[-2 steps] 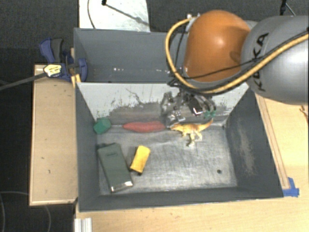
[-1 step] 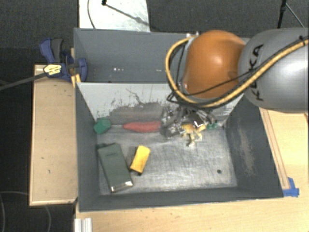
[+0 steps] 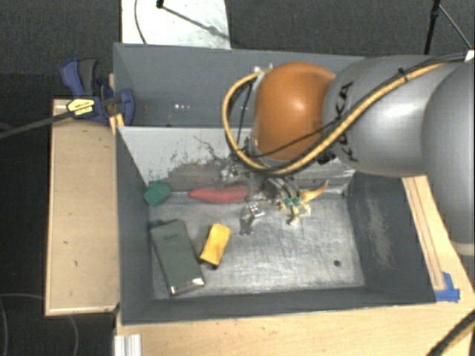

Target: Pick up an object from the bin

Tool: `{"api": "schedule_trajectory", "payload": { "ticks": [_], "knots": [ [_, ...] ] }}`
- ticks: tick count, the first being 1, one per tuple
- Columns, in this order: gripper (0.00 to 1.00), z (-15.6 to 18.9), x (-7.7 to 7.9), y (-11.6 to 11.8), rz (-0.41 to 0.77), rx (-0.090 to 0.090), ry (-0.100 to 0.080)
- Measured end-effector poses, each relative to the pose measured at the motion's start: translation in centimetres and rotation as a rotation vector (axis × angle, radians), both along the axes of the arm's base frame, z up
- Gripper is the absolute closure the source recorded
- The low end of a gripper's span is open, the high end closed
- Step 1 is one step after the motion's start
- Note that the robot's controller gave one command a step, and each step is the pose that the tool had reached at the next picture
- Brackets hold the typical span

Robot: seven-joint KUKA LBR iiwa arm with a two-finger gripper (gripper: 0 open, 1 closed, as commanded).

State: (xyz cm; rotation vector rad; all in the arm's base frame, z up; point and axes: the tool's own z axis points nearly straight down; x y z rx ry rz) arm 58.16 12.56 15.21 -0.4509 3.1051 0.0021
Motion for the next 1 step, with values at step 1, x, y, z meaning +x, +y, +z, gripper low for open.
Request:
{"api": "schedule_trajectory", "payload": {
  "ticks": [1],
  "knots": [
    [0.0, 0.0, 0.0, -0.01, -0.001, 0.0, 0.0]
  ]
}}
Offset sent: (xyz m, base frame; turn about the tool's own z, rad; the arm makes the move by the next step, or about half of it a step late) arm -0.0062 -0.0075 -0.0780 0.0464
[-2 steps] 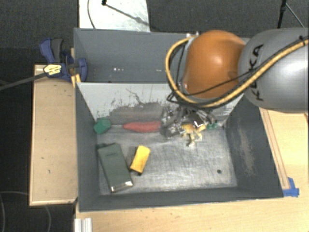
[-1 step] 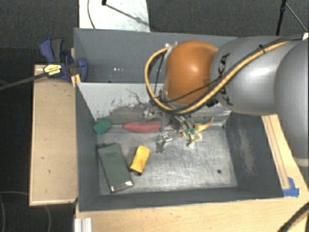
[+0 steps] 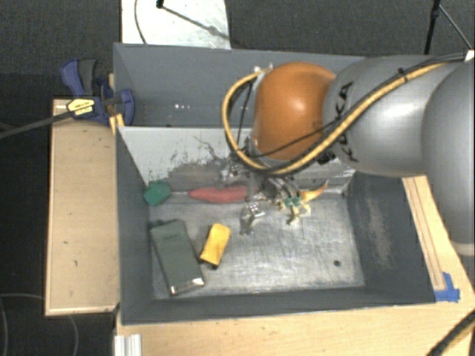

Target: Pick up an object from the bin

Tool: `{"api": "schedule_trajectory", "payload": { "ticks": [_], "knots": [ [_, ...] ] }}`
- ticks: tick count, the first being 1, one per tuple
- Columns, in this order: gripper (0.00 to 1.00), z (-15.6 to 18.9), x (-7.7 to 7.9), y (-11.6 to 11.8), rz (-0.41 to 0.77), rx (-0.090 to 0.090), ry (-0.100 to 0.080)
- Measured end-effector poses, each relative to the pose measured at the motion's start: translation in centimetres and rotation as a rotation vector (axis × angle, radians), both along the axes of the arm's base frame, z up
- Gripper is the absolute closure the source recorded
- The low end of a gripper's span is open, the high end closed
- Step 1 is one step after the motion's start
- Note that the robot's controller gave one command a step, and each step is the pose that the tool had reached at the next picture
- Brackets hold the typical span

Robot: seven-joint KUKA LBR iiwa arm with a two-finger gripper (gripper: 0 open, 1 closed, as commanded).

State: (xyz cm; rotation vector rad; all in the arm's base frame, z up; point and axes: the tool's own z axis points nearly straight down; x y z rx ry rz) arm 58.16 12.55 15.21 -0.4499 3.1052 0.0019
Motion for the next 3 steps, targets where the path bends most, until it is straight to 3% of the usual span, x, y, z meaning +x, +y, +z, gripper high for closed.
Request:
{"api": "schedule_trajectory", "payload": {
  "ticks": [1, 2, 3],
  "knots": [
    [0.0, -4.7, -0.1, -0.4, -0.029, 0.001, -0.007],
    [1.0, -6.2, -0.3, -0.8, -0.042, 0.0, 0.002],
    [0.0, -6.3, -0.4, -0.9, -0.044, -0.001, 0.005]
  ]
}}
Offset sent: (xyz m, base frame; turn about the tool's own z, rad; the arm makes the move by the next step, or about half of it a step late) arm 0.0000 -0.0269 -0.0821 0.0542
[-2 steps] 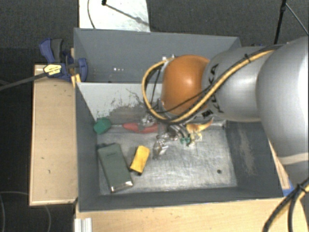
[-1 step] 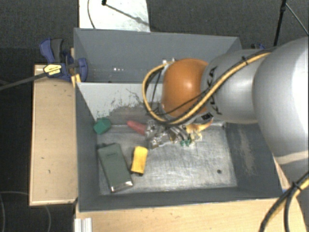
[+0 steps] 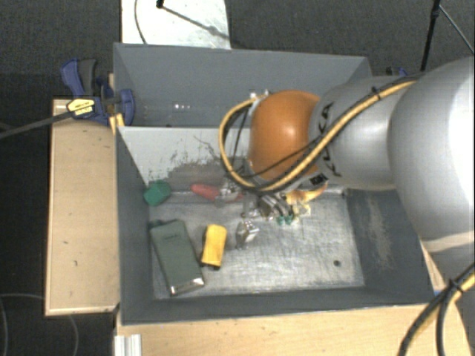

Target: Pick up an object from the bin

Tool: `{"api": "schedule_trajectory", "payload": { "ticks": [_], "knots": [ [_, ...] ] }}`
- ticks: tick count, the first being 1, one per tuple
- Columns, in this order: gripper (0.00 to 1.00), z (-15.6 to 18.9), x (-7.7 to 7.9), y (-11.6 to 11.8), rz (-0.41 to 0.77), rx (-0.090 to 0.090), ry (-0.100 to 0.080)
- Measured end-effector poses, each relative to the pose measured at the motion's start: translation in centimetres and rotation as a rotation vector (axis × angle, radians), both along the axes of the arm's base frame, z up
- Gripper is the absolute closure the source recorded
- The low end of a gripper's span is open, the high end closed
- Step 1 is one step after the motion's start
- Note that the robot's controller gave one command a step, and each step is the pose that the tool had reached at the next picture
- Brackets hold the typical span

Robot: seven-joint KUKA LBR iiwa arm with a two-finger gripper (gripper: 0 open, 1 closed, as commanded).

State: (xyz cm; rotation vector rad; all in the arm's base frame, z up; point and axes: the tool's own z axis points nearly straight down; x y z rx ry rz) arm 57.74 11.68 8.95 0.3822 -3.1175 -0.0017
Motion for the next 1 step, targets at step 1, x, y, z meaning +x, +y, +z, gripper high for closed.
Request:
{"api": "schedule_trajectory", "payload": {
  "ticks": [1],
  "knots": [
    [0.0, -0.01, 0.01, 0.01, 0.0, 0.0, 0.0]
  ]
}}
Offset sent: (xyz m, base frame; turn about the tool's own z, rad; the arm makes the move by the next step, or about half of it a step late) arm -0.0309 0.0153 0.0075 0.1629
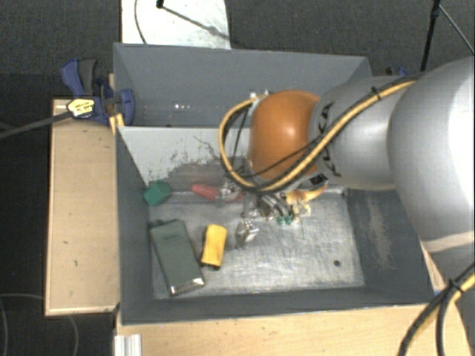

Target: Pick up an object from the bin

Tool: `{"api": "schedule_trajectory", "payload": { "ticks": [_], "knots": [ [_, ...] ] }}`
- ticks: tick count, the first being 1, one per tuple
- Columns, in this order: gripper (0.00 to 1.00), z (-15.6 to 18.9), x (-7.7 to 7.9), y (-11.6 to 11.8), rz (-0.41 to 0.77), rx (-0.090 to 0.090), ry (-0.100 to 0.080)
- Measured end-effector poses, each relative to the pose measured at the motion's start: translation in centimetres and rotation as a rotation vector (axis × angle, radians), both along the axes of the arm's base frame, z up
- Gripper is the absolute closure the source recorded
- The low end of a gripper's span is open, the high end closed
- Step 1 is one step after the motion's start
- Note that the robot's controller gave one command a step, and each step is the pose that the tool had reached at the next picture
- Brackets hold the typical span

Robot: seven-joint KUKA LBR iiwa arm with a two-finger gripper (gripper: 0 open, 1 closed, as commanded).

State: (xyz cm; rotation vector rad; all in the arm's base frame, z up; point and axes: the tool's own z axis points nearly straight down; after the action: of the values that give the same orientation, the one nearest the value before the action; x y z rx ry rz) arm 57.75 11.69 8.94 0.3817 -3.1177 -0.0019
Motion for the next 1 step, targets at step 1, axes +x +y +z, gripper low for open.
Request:
{"api": "schedule_trajectory", "payload": {
  "ticks": [1],
  "knots": [
    [0.0, 0.22, -0.78, 0.34, -0.043, 0.0, -0.001]
  ]
}}
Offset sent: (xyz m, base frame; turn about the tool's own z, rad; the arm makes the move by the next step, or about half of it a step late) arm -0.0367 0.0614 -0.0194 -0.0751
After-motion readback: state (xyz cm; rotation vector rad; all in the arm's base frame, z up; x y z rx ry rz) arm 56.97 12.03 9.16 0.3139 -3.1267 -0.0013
